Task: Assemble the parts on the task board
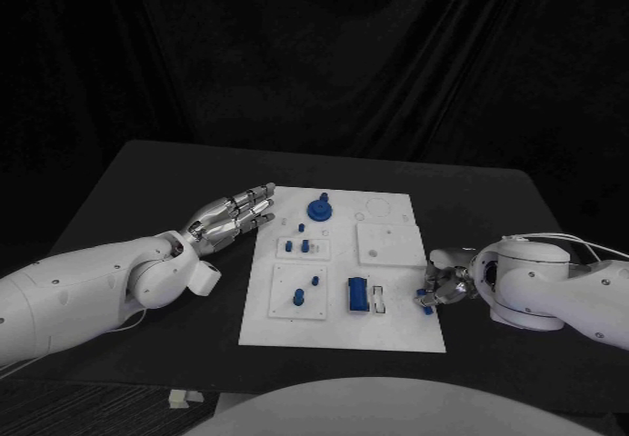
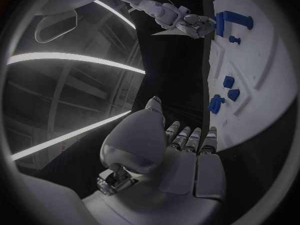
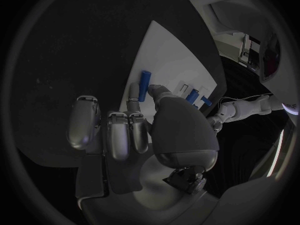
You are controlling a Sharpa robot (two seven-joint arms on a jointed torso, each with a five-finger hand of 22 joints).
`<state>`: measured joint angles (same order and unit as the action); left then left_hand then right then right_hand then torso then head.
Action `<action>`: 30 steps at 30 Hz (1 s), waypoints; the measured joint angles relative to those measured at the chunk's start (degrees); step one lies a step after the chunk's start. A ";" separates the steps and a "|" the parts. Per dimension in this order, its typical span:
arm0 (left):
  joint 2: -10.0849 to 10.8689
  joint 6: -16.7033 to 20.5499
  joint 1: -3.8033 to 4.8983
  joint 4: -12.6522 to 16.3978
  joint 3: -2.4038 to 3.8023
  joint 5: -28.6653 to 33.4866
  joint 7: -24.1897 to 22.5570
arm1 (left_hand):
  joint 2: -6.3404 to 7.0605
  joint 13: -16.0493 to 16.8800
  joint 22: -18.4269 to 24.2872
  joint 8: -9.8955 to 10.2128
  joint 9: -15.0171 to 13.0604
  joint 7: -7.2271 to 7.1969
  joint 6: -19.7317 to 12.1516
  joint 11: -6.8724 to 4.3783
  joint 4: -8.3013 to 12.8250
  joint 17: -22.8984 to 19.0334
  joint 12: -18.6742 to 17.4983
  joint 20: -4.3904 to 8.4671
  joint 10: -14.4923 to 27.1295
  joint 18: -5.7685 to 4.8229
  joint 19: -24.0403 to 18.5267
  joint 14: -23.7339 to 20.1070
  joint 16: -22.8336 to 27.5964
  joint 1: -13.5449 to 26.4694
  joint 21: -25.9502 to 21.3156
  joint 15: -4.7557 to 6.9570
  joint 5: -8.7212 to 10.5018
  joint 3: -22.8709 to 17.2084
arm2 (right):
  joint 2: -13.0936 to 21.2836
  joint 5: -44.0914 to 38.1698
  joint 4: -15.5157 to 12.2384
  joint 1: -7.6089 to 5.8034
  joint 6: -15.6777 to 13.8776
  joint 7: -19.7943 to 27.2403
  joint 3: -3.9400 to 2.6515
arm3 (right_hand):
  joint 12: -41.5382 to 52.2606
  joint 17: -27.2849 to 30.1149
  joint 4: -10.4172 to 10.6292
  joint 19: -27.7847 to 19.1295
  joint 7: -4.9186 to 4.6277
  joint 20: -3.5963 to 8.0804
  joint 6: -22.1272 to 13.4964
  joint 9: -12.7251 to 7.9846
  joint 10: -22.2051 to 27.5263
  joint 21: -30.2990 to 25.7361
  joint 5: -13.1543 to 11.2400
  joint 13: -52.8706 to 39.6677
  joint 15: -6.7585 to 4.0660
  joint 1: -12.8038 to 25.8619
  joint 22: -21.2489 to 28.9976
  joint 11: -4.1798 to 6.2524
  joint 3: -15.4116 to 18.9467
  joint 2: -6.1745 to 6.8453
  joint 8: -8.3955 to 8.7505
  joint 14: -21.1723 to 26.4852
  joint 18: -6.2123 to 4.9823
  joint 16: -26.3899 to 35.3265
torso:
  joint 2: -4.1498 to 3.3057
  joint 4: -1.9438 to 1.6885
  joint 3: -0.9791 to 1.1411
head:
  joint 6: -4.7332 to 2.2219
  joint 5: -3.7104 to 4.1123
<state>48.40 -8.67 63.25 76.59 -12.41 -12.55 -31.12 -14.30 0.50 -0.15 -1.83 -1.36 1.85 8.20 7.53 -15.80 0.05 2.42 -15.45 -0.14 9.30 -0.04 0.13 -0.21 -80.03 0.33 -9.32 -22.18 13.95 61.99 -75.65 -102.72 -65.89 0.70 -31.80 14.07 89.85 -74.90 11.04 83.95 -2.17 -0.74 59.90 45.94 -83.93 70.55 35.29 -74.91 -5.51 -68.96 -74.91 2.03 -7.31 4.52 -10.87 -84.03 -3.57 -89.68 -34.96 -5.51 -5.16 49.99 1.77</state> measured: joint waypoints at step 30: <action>0.26 -0.03 -0.04 0.29 0.00 0.00 0.45 | 0.03 0.17 0.00 -0.23 0.00 0.00 0.00 1.38 1.60 0.03 0.80 0.00 -0.14 0.00 0.00 0.00 0.00 -1.48 0.00 0.00 -3.44 -0.79 | 2.13 15.83 -3.25 -1.13 -10.84 0.04 0.10 | 0.00 0.00 -5.85 -0.12 -1.49 -0.92 0.45 -8.50 0.01 -0.67 0.23 -0.04 0.93 -2.94 0.01 -1.23 -7.42 0.59 4.42 0.10 0.01 0.00 | 0.01 -0.08 -0.01 | 0.00 -0.34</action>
<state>48.66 -8.70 63.21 76.88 -12.41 -12.55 -30.67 -14.27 0.67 -0.15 -2.05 -1.36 1.85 8.20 8.91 -14.21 0.08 3.21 -15.45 -0.28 9.30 -0.04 0.13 -0.21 -81.50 0.33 -9.32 -25.62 13.17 64.12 -59.82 -105.97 -67.03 -10.14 -31.76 14.17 89.85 -74.90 5.19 83.83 -3.65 -1.65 60.35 37.44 -83.92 69.87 35.52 -74.95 -4.58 -71.90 -74.91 0.80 -14.73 5.11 -6.44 -83.94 -3.57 -89.68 -34.95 -5.59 -5.17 49.99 1.43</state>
